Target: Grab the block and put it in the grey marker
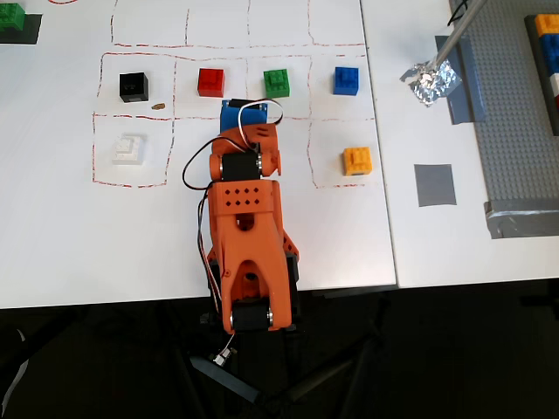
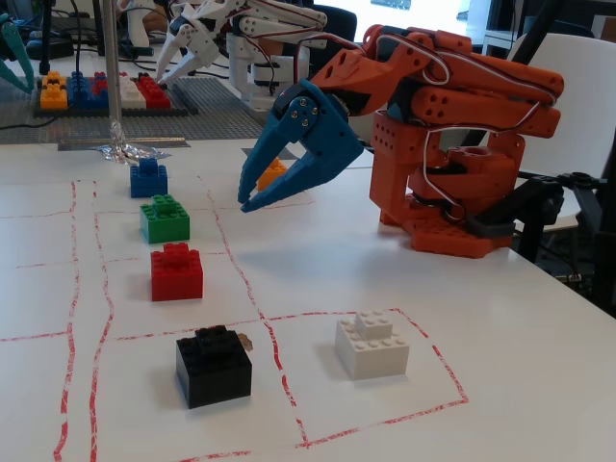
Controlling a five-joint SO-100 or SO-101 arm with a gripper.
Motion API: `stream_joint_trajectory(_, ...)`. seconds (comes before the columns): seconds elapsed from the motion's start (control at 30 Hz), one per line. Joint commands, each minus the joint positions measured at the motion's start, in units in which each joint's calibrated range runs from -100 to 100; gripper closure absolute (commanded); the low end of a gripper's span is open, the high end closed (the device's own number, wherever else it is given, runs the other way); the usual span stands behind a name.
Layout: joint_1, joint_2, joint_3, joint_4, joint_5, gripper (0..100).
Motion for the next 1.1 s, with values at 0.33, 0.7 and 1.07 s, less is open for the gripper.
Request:
stream_joint_trajectory(0.33, -0.51, -0.94, 0.81, -0.26, 0.83, 100)
stream_joint_trajectory(0.7, -1.57, -0.94, 0.81, -0.26, 1.81, 100)
stream_joint_trajectory(1.07, -0.95, -0.94, 0.81, -0.26, 1.03, 100)
